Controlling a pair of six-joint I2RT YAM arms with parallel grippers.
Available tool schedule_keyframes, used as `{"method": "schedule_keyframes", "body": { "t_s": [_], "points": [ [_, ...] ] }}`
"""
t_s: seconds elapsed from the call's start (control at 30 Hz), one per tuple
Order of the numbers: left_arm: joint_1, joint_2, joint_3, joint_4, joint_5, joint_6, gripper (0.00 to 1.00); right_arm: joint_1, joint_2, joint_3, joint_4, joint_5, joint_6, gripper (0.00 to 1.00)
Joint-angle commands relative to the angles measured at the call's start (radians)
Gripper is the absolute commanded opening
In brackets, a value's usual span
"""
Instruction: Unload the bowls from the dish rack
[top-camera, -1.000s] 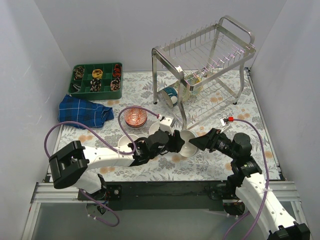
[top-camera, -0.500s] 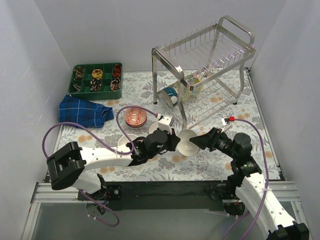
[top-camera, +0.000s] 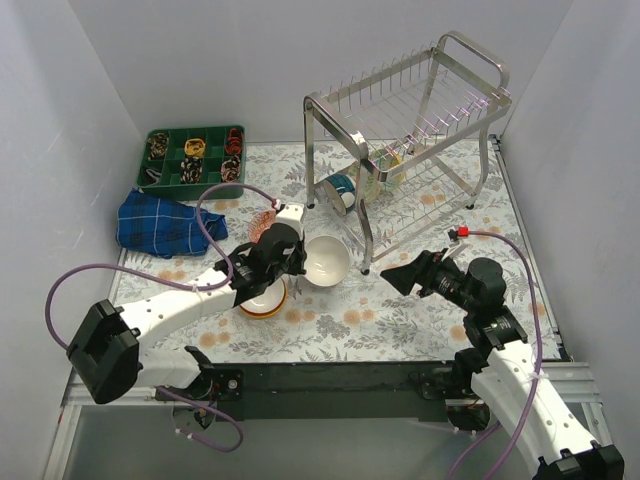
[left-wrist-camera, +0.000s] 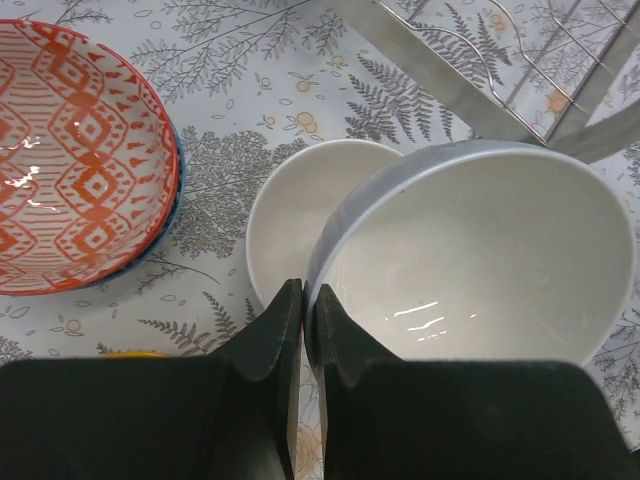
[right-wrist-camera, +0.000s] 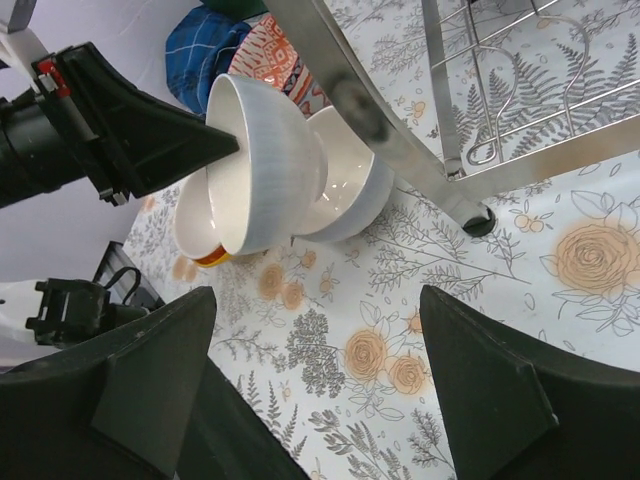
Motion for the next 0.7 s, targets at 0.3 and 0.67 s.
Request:
{"method": "schedule_keyframes", "body": {
  "t_s": [0.3, 0.67],
  "points": [
    [0.112, 0.178, 0.184, -0.074, 0.124, 0.077, 0.00, 0.000, -0.003, 0.031, -0.030, 0.056, -0.103, 0.91],
    [0.113, 0.203, 0.204, -0.106, 0.152, 0.082, 0.37, -0.002, 0.037, 0.040, -0.024, 0.103, -0.176, 0.91]
  ]
}}
